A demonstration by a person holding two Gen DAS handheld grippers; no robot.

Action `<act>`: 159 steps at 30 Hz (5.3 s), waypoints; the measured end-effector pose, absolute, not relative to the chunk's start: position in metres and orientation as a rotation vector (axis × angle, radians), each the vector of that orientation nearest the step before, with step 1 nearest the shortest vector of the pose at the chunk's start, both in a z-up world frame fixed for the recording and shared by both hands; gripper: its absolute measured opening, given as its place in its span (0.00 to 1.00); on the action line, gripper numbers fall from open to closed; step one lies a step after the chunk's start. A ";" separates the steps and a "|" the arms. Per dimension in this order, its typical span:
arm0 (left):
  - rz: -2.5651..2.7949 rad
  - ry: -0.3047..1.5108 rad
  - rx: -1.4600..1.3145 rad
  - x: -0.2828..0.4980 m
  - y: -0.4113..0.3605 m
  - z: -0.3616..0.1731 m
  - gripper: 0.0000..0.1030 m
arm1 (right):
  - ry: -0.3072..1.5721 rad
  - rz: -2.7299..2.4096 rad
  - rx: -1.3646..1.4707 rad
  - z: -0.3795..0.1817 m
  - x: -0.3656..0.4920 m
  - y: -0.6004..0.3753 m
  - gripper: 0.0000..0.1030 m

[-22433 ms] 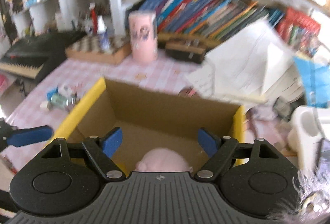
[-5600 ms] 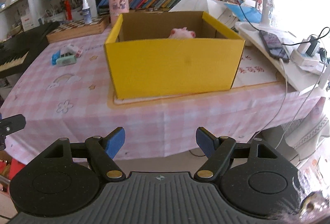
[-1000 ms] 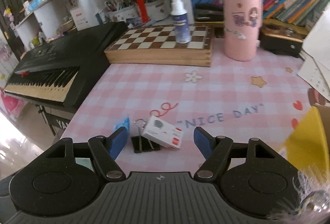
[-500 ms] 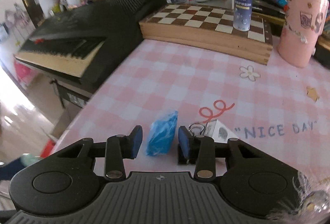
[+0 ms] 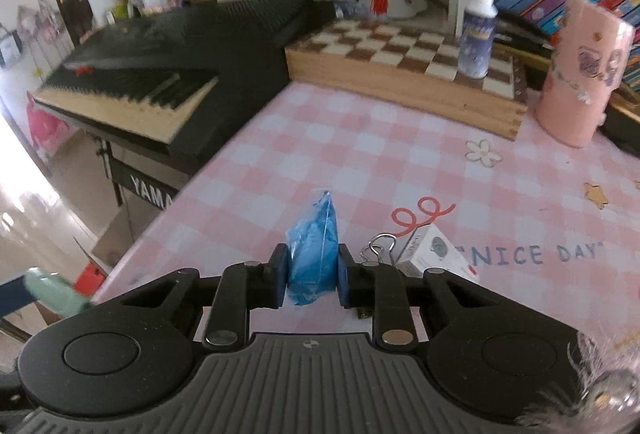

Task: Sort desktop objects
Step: 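Grasp the mint-green block with the left tool while the right tool grasps the blue bag, then carry the mint-green block and blue bag with both tools toward the yellow box, then open the left tool to drop the block while the right tool drops the blue bag into the box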

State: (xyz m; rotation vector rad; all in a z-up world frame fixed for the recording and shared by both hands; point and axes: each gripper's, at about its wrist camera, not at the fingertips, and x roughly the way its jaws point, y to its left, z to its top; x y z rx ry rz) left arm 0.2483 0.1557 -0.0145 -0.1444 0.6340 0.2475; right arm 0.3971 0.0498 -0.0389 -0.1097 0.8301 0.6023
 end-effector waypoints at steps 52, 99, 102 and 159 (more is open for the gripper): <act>-0.168 0.533 -0.080 0.053 0.112 0.025 0.68 | 0.795 0.282 0.065 -0.001 0.095 -0.083 0.21; -0.521 0.554 0.041 0.087 -0.039 0.020 0.68 | 0.832 -0.035 0.219 -0.008 0.062 -0.234 0.21; -0.527 0.540 0.045 0.092 -0.050 0.023 0.68 | 0.830 -0.036 0.217 -0.006 0.068 -0.244 0.21; -0.443 0.699 0.073 0.245 -0.201 -0.010 0.69 | 0.812 0.383 -0.195 0.004 0.340 -0.319 0.21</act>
